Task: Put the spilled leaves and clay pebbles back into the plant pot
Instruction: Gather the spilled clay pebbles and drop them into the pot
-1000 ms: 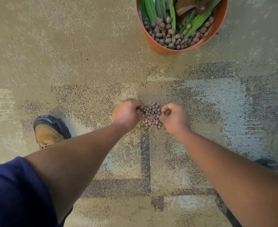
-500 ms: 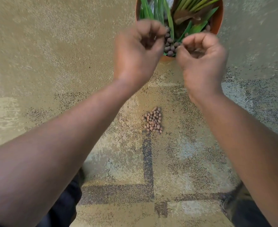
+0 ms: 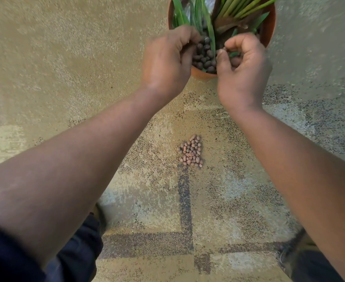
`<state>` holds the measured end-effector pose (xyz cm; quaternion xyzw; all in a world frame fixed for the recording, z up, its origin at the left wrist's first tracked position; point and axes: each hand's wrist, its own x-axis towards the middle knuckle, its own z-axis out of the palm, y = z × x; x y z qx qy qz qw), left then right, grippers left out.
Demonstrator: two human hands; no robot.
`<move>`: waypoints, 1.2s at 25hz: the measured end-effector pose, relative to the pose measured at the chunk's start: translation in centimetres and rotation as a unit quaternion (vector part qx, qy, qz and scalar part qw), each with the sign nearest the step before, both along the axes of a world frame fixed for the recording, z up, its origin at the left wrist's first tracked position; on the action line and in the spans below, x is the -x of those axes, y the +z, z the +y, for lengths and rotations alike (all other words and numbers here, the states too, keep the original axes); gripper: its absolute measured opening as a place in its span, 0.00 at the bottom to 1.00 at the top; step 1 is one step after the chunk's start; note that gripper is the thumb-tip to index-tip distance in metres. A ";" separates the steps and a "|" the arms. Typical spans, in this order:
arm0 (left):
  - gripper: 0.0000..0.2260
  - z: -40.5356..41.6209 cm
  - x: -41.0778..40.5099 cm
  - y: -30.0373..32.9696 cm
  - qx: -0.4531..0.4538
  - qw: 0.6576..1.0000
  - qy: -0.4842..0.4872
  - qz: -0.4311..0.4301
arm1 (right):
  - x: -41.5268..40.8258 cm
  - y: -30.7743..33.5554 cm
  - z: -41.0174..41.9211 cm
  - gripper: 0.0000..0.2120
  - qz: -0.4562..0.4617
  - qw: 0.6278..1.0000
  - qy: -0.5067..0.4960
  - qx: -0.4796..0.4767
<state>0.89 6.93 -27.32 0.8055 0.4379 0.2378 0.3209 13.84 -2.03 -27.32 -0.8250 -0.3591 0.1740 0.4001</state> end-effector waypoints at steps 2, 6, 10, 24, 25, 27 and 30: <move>0.09 -0.1 0.1 0.3 -0.010 1.000 -0.008 0.006 | 0.0 0.1 0.0 0.07 -0.008 1.000 0.000 0.007; 0.13 -0.3 0.2 0.6 -0.005 1.000 -0.017 0.022 | 0.0 0.2 0.1 0.11 0.013 1.000 -0.001 0.007; 0.13 -0.1 0.3 0.3 0.014 0.999 -0.030 0.025 | -0.2 0.3 -0.1 0.10 0.019 1.000 0.012 0.008; 0.17 -10.4 10.1 -5.5 0.293 0.907 -0.123 0.276 | 5.0 -6.4 -11.0 0.28 0.045 0.887 0.262 0.377; 0.17 -11.1 10.0 -5.6 0.319 0.895 -0.143 0.276 | 5.2 -6.9 -11.2 0.26 0.043 0.884 0.270 0.378; 0.18 -12.4 9.4 -5.8 0.346 0.885 -0.153 0.271 | 5.4 -7.7 -11.3 0.18 0.031 0.887 0.279 0.368; 0.16 -14.4 7.8 -6.4 0.322 0.900 -0.123 0.266 | 5.9 -7.9 -10.9 0.06 0.020 0.878 0.301 0.371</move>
